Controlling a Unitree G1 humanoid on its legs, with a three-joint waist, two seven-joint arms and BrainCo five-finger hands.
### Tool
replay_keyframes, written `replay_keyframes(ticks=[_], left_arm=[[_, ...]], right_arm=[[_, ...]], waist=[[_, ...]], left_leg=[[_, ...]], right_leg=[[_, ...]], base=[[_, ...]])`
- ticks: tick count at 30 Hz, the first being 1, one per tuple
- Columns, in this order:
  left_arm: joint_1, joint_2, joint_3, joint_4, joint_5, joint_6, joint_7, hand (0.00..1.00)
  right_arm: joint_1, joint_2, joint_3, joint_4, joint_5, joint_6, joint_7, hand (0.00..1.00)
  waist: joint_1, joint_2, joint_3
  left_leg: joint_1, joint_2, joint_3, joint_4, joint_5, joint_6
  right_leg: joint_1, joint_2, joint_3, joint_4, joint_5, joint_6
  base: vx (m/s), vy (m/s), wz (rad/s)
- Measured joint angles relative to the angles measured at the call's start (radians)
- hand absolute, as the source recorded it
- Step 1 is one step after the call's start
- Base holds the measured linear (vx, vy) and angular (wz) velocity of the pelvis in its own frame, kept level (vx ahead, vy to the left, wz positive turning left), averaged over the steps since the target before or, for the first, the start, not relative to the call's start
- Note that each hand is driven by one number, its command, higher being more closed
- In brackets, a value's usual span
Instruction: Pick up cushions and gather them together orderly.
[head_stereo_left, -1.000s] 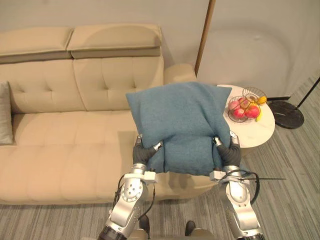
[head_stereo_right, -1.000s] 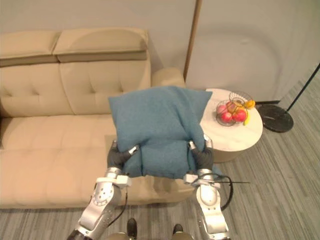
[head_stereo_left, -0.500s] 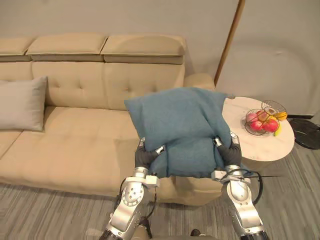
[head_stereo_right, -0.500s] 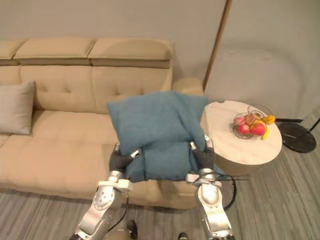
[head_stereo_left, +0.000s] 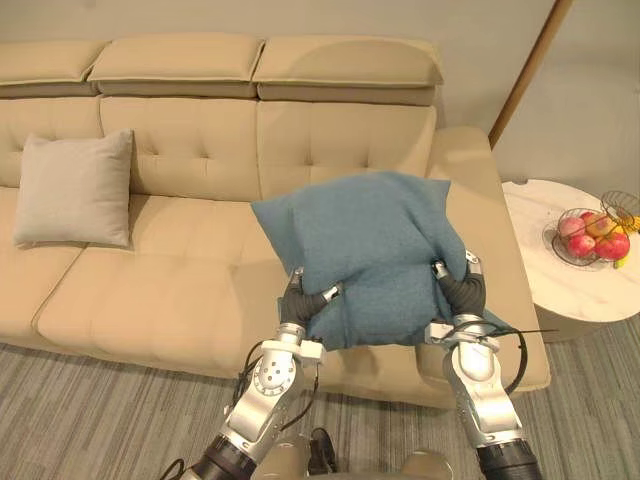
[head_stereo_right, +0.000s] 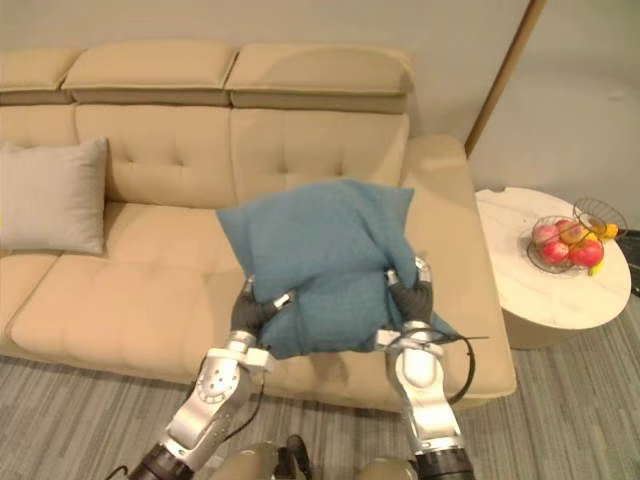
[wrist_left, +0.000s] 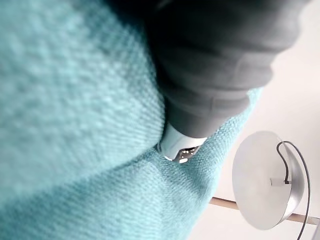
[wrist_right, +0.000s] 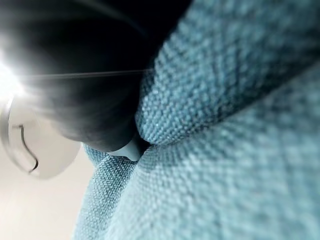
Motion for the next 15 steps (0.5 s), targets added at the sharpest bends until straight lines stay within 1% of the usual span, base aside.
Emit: replay_keyframes(ticks=[1, 2, 3, 4, 5, 6, 7, 8, 9, 10, 11, 12, 13, 14, 15], left_arm=[[-0.002, 0.0, -0.002, 0.0, 0.0, -0.001, -0.003, 1.0], [-0.01, -0.001, -0.007, 0.0, 0.0, -0.001, -0.004, 1.0], [-0.016, -0.001, -0.009, 0.0, 0.0, -0.001, -0.006, 1.0], [-0.015, -0.004, -0.018, 0.003, 0.0, -0.001, -0.01, 1.0], [-0.015, -0.003, -0.019, 0.004, 0.0, -0.001, -0.014, 1.0], [-0.016, -0.008, -0.019, 0.016, 0.0, -0.001, -0.027, 1.0], [-0.013, -0.011, -0.02, 0.032, -0.006, 0.002, -0.042, 1.0], [-0.009, -0.009, -0.02, 0.032, -0.01, 0.002, -0.046, 1.0], [-0.005, -0.002, -0.022, 0.031, -0.016, 0.001, -0.054, 1.0], [-0.004, -0.006, -0.022, 0.031, -0.017, 0.0, -0.054, 1.0], [-0.002, -0.015, -0.022, 0.031, -0.017, -0.002, -0.057, 1.0], [-0.001, -0.018, -0.022, 0.033, -0.016, -0.003, -0.058, 1.0], [0.008, -0.017, -0.021, 0.036, -0.017, -0.003, -0.058, 1.0], [0.012, -0.018, -0.025, 0.036, -0.016, -0.003, -0.058, 1.0], [0.014, -0.018, -0.026, 0.036, -0.017, -0.002, -0.058, 1.0]], right_arm=[[-0.006, -0.009, 0.0, 0.0, 0.0, 0.0, 0.0, 1.0], [-0.019, -0.024, -0.001, 0.0, 0.0, 0.0, 0.0, 1.0], [-0.024, -0.033, -0.003, 0.0, 0.0, -0.001, 0.0, 1.0], [-0.024, -0.044, -0.007, 0.006, 0.001, -0.001, 0.0, 1.0], [-0.023, -0.042, -0.009, 0.01, 0.001, -0.001, 0.0, 1.0], [-0.012, -0.043, -0.012, 0.012, 0.002, -0.001, 0.0, 1.0], [-0.002, -0.04, -0.015, 0.01, 0.001, -0.001, 0.0, 1.0], [0.0, -0.037, -0.015, 0.008, 0.001, -0.001, 0.0, 1.0], [0.0, -0.019, -0.026, 0.0, 0.0, -0.002, 0.002, 1.0], [0.0, -0.017, -0.028, -0.004, 0.0, -0.007, 0.005, 1.0], [-0.001, -0.018, -0.033, -0.005, 0.001, -0.016, 0.006, 1.0], [-0.002, -0.018, -0.034, -0.005, 0.001, -0.017, 0.006, 1.0], [-0.001, -0.006, -0.035, -0.005, 0.0, -0.017, 0.007, 1.0], [-0.002, 0.005, -0.044, -0.005, 0.0, -0.017, 0.009, 1.0], [-0.002, 0.007, -0.044, -0.005, 0.0, -0.017, 0.009, 1.0]], waist=[[-0.004, 0.0, 0.0], [-0.014, 0.0, 0.0], [-0.014, 0.0, 0.0], [-0.02, 0.017, -0.004], [-0.022, 0.016, -0.004], [-0.023, 0.011, 0.001], [-0.021, -0.012, 0.02], [-0.011, -0.021, 0.025], [0.015, -0.023, 0.022], [0.018, -0.02, 0.022], [0.018, 0.003, 0.017], [0.018, 0.008, 0.017], [0.015, -0.007, 0.017], [0.0, -0.021, 0.014], [-0.008, -0.028, 0.018]], left_leg=[[0.025, -0.018, -0.009, -0.034, 0.016, -0.011], [0.04, -0.038, -0.025, -0.049, 0.025, -0.025], [0.045, -0.048, -0.033, -0.049, 0.025, -0.025], [0.051, -0.052, -0.062, -0.04, 0.025, -0.025], [0.048, -0.05, -0.07, -0.024, 0.025, -0.026], [0.026, -0.044, -0.079, 0.064, 0.024, -0.028], [-0.041, -0.017, -0.05, 0.262, 0.018, -0.051], [-0.059, 0.003, -0.037, 0.307, 0.007, -0.052], [-0.102, 0.078, -0.058, 0.363, -0.051, -0.065], [-0.117, 0.125, -0.095, 0.332, -0.052, -0.111], [-0.112, 0.203, -0.16, 0.166, 0.054, -0.163], [-0.101, 0.216, -0.2, 0.118, 0.059, -0.199], [-0.082, 0.18, -0.203, 0.082, 0.07, -0.194], [-0.072, 0.143, -0.206, 0.044, 0.08, -0.183], [-0.069, 0.126, -0.21, 0.038, 0.083, -0.177]], right_leg=[[-0.001, 0.036, -0.025, -0.025, -0.011, -0.009], [0.0, 0.067, -0.065, -0.083, -0.004, -0.035], [0.0, 0.082, -0.072, -0.125, 0.007, -0.079], [0.035, 0.093, -0.073, -0.176, 0.036, -0.101], [0.055, 0.094, -0.075, -0.196, 0.042, -0.1], [0.117, 0.088, -0.098, -0.256, 0.062, -0.105], [0.202, 0.068, -0.099, -0.333, 0.088, -0.105], [0.222, 0.066, -0.093, -0.348, 0.092, -0.105], [0.239, 0.065, -0.071, -0.356, 0.092, -0.104], [0.239, 0.07, -0.066, -0.354, 0.092, -0.103], [0.233, 0.083, -0.048, -0.345, 0.075, -0.075], [0.232, 0.084, -0.033, -0.344, 0.064, -0.058], [0.225, 0.063, -0.004, -0.355, 0.075, -0.041], [0.226, 0.034, 0.005, -0.381, 0.084, -0.028], [0.23, 0.019, 0.011, -0.395, 0.083, -0.027]], base=[[0.24, 0.085, 0.33], [0.2, 0.059, 0.35], [0.21, 0.047, 0.51], [0.18, 0.046, 0.37], [0.24, 0.054, 0.49], [0.24, 0.075, 0.49], [0.19, 0.057, 0.4], [0.16, 0.052, -0.06], [0.1, 0.016, -0.39], [0.15, 0.078, -0.51], [0.11, 0.127, -0.33], [0.18, 0.281, -0.43], [0.18, 0.312, -0.22], [0.16, 0.301, -0.09], [0.09, 0.204, 0.16]])
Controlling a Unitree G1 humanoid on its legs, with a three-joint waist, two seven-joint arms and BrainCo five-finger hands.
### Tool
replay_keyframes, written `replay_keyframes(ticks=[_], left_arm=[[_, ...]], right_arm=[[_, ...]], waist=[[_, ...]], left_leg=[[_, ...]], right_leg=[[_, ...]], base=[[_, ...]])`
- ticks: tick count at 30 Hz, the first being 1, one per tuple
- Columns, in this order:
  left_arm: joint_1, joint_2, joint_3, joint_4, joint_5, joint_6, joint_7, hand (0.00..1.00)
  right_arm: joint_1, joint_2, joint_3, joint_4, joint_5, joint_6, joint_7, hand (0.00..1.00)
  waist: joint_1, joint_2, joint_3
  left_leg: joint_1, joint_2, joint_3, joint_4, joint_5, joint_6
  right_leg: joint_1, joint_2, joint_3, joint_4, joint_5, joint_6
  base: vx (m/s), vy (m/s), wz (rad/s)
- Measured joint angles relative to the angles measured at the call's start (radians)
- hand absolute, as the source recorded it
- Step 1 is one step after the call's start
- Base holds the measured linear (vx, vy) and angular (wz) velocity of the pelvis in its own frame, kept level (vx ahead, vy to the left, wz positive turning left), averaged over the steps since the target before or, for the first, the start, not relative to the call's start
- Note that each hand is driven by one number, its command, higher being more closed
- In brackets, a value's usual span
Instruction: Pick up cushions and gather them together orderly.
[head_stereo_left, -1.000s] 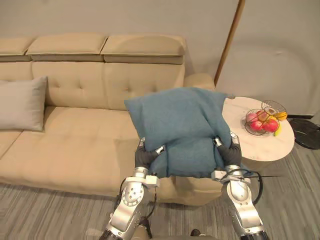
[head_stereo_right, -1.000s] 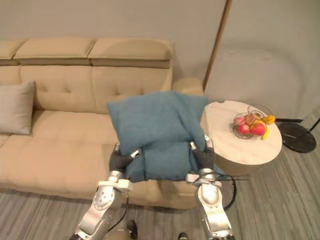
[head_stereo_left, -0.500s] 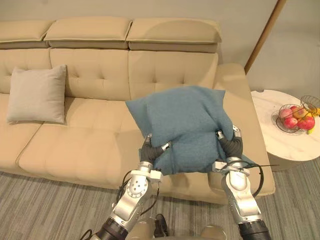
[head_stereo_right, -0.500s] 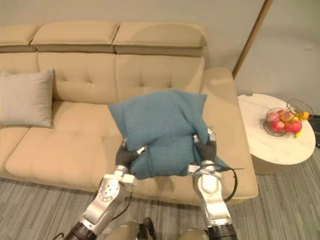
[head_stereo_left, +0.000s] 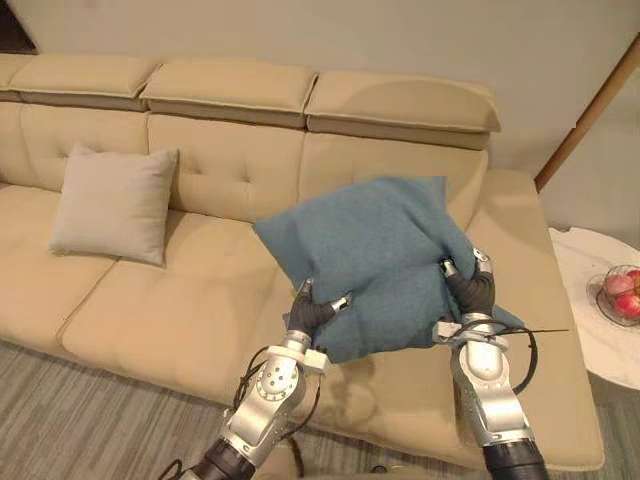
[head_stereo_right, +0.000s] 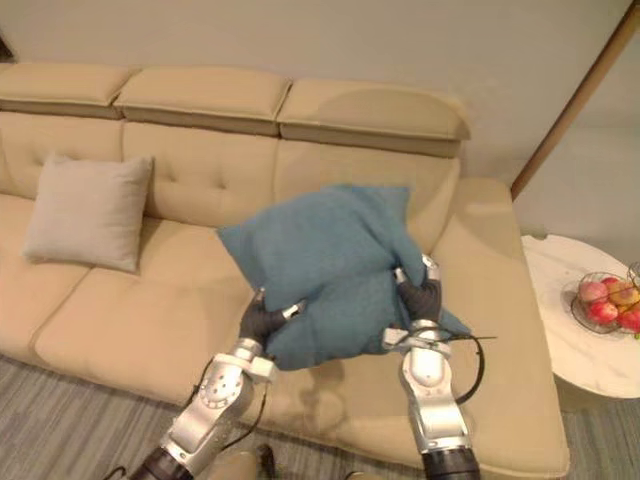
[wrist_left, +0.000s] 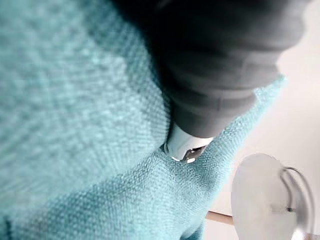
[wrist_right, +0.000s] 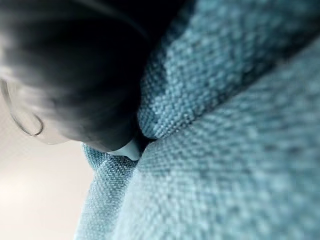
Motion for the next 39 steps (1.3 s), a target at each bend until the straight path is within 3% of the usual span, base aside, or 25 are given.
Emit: replay_keyframes(ticks=[5, 14, 21, 25, 32, 35, 39], left_arm=[[0.022, 0.006, -0.009, 0.0, 0.0, 0.003, 0.0, 1.0], [0.033, 0.026, -0.032, 0.001, 0.029, 0.009, 0.0, 1.0], [-0.021, 0.013, -0.003, -0.004, 0.06, 0.009, 0.036, 1.0], [-0.082, -0.008, 0.04, -0.094, 0.091, 0.009, 0.085, 1.0], [-0.407, -0.022, 0.129, -0.077, 0.159, 0.001, 0.191, 1.0], [-0.707, 0.001, 0.157, 0.092, 0.168, -0.013, 0.256, 1.0], [-1.086, 0.057, 0.245, 0.347, 0.181, -0.022, 0.32, 1.0]], right_arm=[[0.011, -0.001, 0.002, 0.004, -0.001, 0.001, 0.009, 1.0], [0.037, -0.012, 0.005, 0.073, -0.026, -0.001, 0.013, 1.0], [-0.008, -0.029, 0.026, 0.072, -0.079, -0.001, -0.033, 1.0], [-0.038, -0.027, 0.034, -0.048, -0.08, 0.001, -0.085, 1.0], [-0.386, -0.038, -0.009, -0.012, -0.156, 0.0, -0.196, 1.0], [-0.698, -0.086, -0.041, 0.206, -0.17, 0.001, -0.259, 1.0], [-1.119, -0.138, -0.047, 0.487, -0.197, 0.012, -0.321, 1.0]], waist=[[-0.004, 0.0, 0.001], [-0.023, 0.006, -0.002], [-0.025, 0.013, 0.016], [0.017, 0.012, 0.028], [0.036, 0.013, 0.052], [0.04, 0.022, 0.112], [0.034, 0.059, 0.224]], left_leg=[[0.066, -0.043, 0.006, -0.102, 0.039, 0.024], [0.119, -0.006, 0.005, -0.303, 0.158, -0.017], [-0.027, 0.046, 0.064, -0.357, 0.224, -0.033], [-0.14, 0.067, 0.089, -0.346, 0.244, -0.038], [-0.294, 0.074, 0.096, -0.333, 0.278, -0.03], [-0.341, 0.068, 0.094, -0.339, 0.305, -0.019], [-0.389, 0.06, 0.084, -0.411, 0.378, -0.004]], right_leg=[[0.045, -0.034, 0.019, -0.067, 0.029, -0.001], [-0.021, 0.015, 0.062, -0.073, 0.051, -0.027], [-0.243, 0.074, 0.122, -0.033, 0.106, -0.028], [-0.392, 0.087, 0.138, 0.03, 0.11, -0.029], [-0.559, 0.089, 0.136, 0.064, 0.136, -0.015], [-0.601, 0.084, 0.137, 0.045, 0.171, -0.005], [-0.638, 0.082, 0.136, -0.045, 0.248, 0.01]], base=[[0.05, 0.077, 0.03], [-0.05, -0.072, -0.18], [-0.1, -0.067, -0.33], [-0.09, -0.044, -0.2], [-0.06, -0.005, -0.03], [-0.08, 0.023, -0.03], [-0.06, 0.023, -0.03]])
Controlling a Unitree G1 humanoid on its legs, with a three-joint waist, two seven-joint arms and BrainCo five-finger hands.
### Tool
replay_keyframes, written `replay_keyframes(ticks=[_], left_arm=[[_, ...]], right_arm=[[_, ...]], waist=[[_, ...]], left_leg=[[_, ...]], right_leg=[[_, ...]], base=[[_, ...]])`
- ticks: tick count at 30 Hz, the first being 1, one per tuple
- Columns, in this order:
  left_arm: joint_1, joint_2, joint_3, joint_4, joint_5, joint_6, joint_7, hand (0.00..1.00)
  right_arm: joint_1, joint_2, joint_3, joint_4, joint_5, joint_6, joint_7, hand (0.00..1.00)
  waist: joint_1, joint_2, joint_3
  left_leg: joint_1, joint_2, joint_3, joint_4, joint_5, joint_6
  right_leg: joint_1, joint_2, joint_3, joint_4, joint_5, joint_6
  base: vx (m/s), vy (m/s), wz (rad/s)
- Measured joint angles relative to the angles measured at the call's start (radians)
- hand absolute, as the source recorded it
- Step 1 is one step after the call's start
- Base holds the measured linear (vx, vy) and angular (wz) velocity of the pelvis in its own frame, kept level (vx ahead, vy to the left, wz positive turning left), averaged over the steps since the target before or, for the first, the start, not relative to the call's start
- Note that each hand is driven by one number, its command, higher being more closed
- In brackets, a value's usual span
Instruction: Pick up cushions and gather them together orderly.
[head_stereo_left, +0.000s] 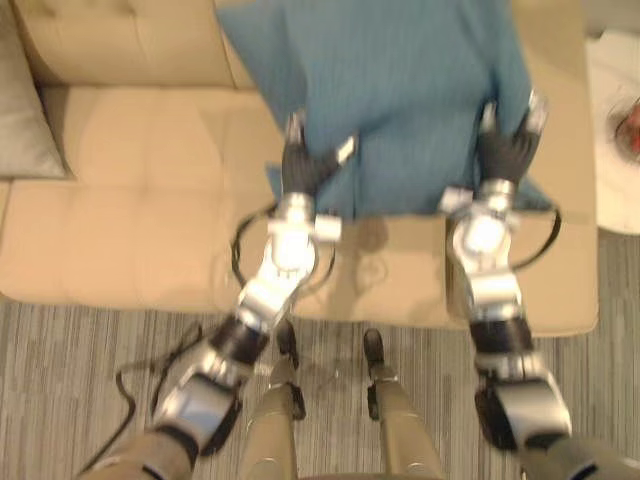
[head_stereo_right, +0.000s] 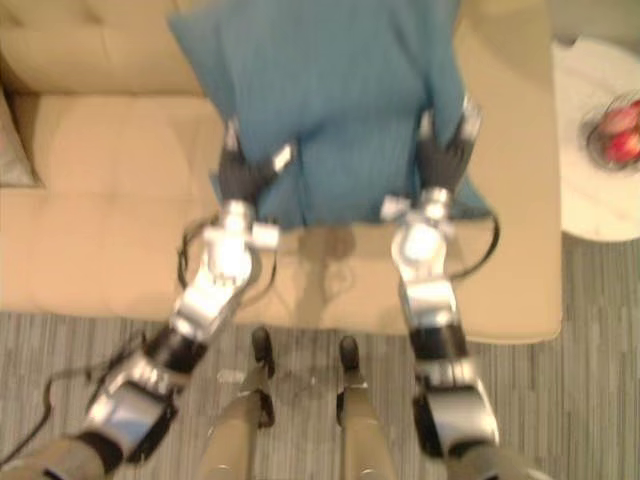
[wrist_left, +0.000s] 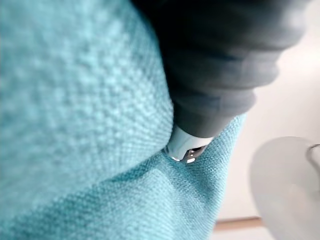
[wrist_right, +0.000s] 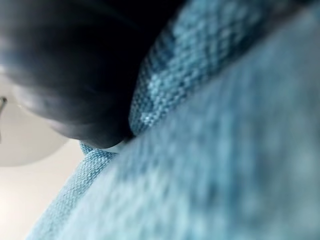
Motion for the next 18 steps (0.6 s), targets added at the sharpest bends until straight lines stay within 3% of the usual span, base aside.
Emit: replay_keyframes(ticks=[2, 3, 4, 7, 11, 18], left_arm=[[-0.154, 0.018, 0.032, 0.128, 0.017, 0.0, 0.02, 1.0], [-0.23, 0.023, 0.046, 0.195, 0.018, 0.0, 0.022, 1.0], [-0.295, 0.033, 0.056, 0.254, 0.019, 0.0, 0.023, 0.0], [-0.434, 0.061, 0.086, 0.402, 0.027, 0.002, 0.043, 0.0], [-0.542, 0.064, 0.103, 0.514, 0.024, 0.004, 0.035, 0.0], [-0.479, -0.036, 0.279, 0.525, 0.016, 0.051, -0.003, 0.0]], right_arm=[[-0.159, 0.001, -0.017, 0.12, -0.002, 0.013, -0.027, 1.0], [-0.233, 0.005, -0.028, 0.177, -0.01, 0.023, -0.039, 0.0], [-0.298, 0.01, -0.03, 0.227, -0.026, 0.035, -0.058, 0.0], [-0.449, 0.026, -0.056, 0.357, -0.037, 0.063, -0.089, 0.0], [-0.546, 0.031, -0.092, 0.436, -0.01, 0.065, -0.113, 0.0], [-0.437, 0.078, -0.107, 0.402, 0.1, 0.069, -0.07, 0.0]], waist=[[-0.005, 0.005, 0.047], [-0.008, 0.008, 0.07], [-0.011, 0.011, 0.085], [-0.019, 0.012, 0.113], [-0.02, 0.012, 0.127], [-0.018, 0.011, 0.131]], left_leg=[[-0.028, -0.005, -0.007, -0.008, 0.017, 0.004], [-0.042, -0.009, -0.011, -0.008, 0.021, 0.007], [-0.062, -0.012, -0.014, -0.008, 0.023, 0.008], [-0.109, -0.025, -0.025, -0.008, 0.034, 0.009], [-0.164, -0.033, -0.035, -0.008, 0.038, 0.003], [-0.221, -0.024, -0.029, -0.008, 0.038, 0.003]], right_leg=[[-0.019, -0.005, -0.004, -0.022, 0.02, 0.007], [-0.027, -0.011, -0.006, -0.036, 0.03, 0.012], [-0.033, -0.015, -0.007, -0.06, 0.044, 0.014], [-0.046, -0.031, -0.011, -0.13, 0.084, 0.022], [-0.067, -0.042, -0.017, -0.195, 0.12, 0.026], [-0.122, -0.035, -0.014, -0.198, 0.135, 0.023]], base=[[-0.03, 0.029, 0.05], [-0.01, 0.042, 0.05], [-0.01, 0.044, 0.05], [0.01, 0.062, 0.05], [0.02, 0.064, 0.05], [-0.01, 0.063, -0.05]])
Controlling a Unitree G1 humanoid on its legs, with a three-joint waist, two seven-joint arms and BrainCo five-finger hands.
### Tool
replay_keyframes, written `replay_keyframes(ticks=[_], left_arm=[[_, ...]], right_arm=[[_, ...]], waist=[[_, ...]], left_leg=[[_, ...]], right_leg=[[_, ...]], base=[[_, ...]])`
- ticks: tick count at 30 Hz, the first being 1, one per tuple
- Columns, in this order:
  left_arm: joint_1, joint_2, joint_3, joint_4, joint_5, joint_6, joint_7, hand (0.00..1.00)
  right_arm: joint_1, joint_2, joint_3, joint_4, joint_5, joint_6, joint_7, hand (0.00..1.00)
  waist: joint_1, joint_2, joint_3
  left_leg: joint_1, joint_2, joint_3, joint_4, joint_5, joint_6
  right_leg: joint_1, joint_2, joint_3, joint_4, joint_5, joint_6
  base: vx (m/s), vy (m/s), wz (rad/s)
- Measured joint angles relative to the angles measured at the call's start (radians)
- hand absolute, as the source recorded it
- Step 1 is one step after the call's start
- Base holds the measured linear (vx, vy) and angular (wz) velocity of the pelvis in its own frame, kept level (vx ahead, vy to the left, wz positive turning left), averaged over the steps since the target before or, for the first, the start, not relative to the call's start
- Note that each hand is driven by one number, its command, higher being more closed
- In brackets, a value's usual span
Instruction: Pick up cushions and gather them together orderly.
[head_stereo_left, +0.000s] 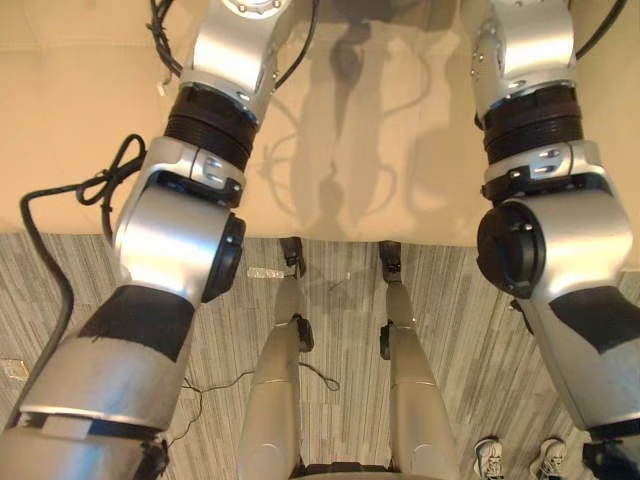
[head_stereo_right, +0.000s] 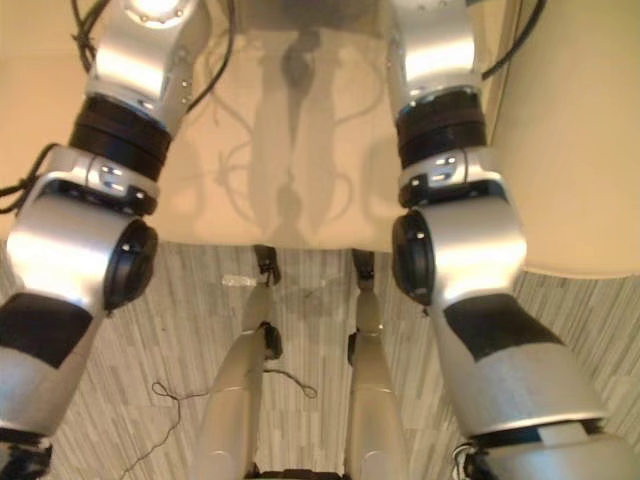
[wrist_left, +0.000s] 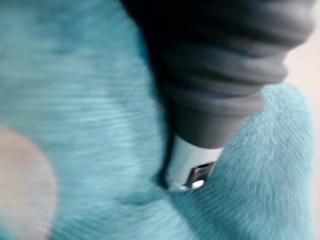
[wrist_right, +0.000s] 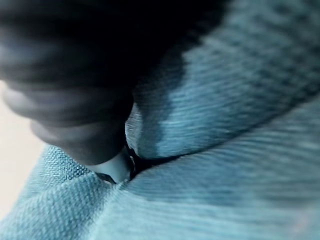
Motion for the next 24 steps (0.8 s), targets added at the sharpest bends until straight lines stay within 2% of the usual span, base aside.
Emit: replay_keyframes(ticks=[5, 11, 14, 17, 21, 24], left_arm=[[0.172, -0.067, 0.098, -0.061, -0.004, 0.007, 0.004, 0.0], [0.295, -0.094, 0.102, -0.144, -0.001, 0.003, -0.014, 0.0], [0.329, -0.08, 0.107, -0.172, -0.003, 0.0, -0.03, 0.0], [0.356, -0.054, 0.124, -0.212, -0.025, -0.002, -0.048, 0.0], [0.434, -0.003, 0.124, -0.288, -0.062, -0.024, -0.076, 0.0], [0.501, 0.027, 0.118, -0.37, -0.062, -0.039, -0.096, 0.0]], right_arm=[[0.232, 0.076, -0.002, -0.149, 0.021, -0.007, 0.019, 0.0], [0.458, 0.098, -0.041, -0.296, 0.021, -0.024, 0.056, 0.0], [0.52, 0.109, -0.04, -0.357, 0.021, -0.024, 0.069, 0.0], [0.564, 0.103, -0.044, -0.466, 0.022, -0.026, 0.09, 0.0], [0.644, 0.075, -0.064, -0.608, 0.044, -0.074, 0.138, 0.0], [0.744, 0.032, -0.075, -0.705, 0.08, -0.108, 0.178, 0.0]], waist=[[0.007, -0.004, 0.006], [0.007, -0.005, 0.005], [0.009, -0.005, 0.006], [0.009, -0.006, 0.006], [0.009, -0.014, 0.003], [0.009, -0.023, 0.0]], left_leg=[[0.0, 0.017, 0.008, 0.0, -0.004, -0.006], [0.04, 0.017, 0.006, 0.0, -0.006, -0.014], [0.04, 0.017, 0.001, 0.0, -0.013, -0.023], [0.044, 0.017, -0.002, 0.0, 0.0, -0.017], [0.089, 0.015, -0.002, 0.01, 0.002, -0.018], [0.126, 0.016, -0.008, 0.02, -0.005, -0.021]], right_leg=[[-0.021, 0.018, 0.008, 0.037, -0.012, -0.005], [-0.072, 0.025, 0.001, 0.241, -0.121, -0.011], [-0.091, 0.025, -0.004, 0.288, -0.142, -0.013], [-0.099, 0.026, -0.01, 0.321, -0.155, -0.014], [-0.095, 0.024, -0.026, 0.415, -0.189, -0.016], [-0.057, 0.021, -0.038, 0.437, -0.221, -0.031]], base=[[-0.03, 0.028, -0.08], [-0.04, 0.015, 0.05], [-0.04, -0.001, 0.08], [-0.03, -0.032, 0.07], [-0.01, -0.084, 0.08], [-0.02, -0.122, 0.14]])
